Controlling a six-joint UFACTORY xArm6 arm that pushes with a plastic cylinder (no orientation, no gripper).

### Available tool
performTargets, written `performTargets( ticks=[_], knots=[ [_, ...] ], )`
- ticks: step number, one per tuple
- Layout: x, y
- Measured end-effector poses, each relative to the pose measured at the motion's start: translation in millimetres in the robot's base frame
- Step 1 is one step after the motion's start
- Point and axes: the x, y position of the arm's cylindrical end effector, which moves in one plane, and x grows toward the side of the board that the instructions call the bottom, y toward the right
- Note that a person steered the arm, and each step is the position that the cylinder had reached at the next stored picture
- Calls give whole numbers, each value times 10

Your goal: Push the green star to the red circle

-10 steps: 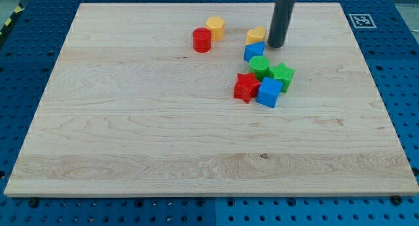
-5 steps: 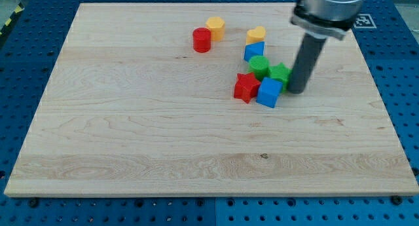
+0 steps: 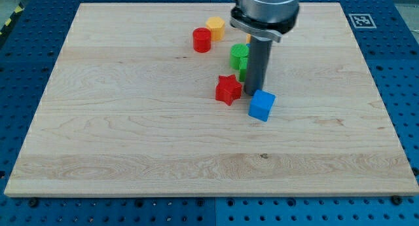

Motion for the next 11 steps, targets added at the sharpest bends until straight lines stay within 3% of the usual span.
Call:
performTargets(
  ticks=[3,7,9,11],
  knots=[
    [-191,796],
    [-444,-349],
    [-444,-501],
    [-539,-1251]
  ],
)
